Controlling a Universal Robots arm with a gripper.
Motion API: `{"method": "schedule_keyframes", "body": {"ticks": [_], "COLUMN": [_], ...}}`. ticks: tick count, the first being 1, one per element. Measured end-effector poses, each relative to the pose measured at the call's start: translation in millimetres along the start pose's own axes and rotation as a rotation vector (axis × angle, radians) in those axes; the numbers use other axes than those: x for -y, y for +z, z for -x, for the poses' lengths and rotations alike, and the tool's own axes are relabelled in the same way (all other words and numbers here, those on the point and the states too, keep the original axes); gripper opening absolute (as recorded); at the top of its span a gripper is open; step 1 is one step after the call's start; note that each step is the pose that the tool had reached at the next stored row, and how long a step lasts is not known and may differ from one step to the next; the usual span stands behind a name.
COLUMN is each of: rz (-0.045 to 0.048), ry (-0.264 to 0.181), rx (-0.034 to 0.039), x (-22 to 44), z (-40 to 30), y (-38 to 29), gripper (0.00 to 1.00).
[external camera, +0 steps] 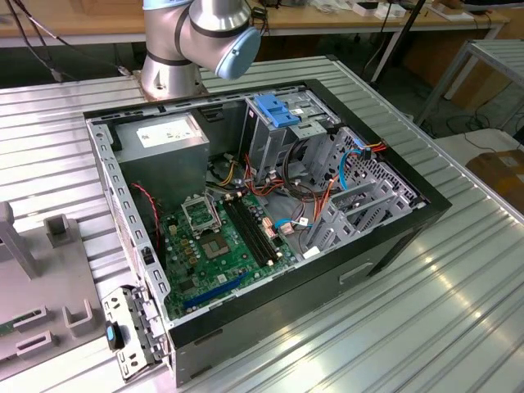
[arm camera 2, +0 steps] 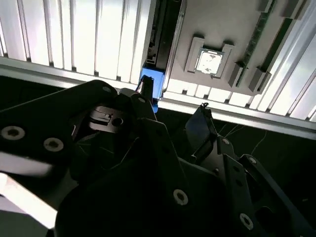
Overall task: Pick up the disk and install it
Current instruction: 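Pick up the disk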
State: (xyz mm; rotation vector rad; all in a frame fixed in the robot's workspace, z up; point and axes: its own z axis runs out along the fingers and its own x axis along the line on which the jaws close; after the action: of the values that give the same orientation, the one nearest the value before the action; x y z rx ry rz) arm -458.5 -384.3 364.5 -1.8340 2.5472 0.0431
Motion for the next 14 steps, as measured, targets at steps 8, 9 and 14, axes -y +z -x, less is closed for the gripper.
{"method": "schedule_keyframes", "body": {"ticks": [8,9,14], "rz": [-0.0041,-0.0056,-0.0309], "ry": [-0.086,-0.107,-0.213], "rx": [-0.0052,-0.0056,-0.0042], "x": [-2.4,-2.4,-2.5], "z": [12.7,12.6,12.7], "y": [7.4,7.8,10.7], "gripper": [0.54,0.54,0.54]}}
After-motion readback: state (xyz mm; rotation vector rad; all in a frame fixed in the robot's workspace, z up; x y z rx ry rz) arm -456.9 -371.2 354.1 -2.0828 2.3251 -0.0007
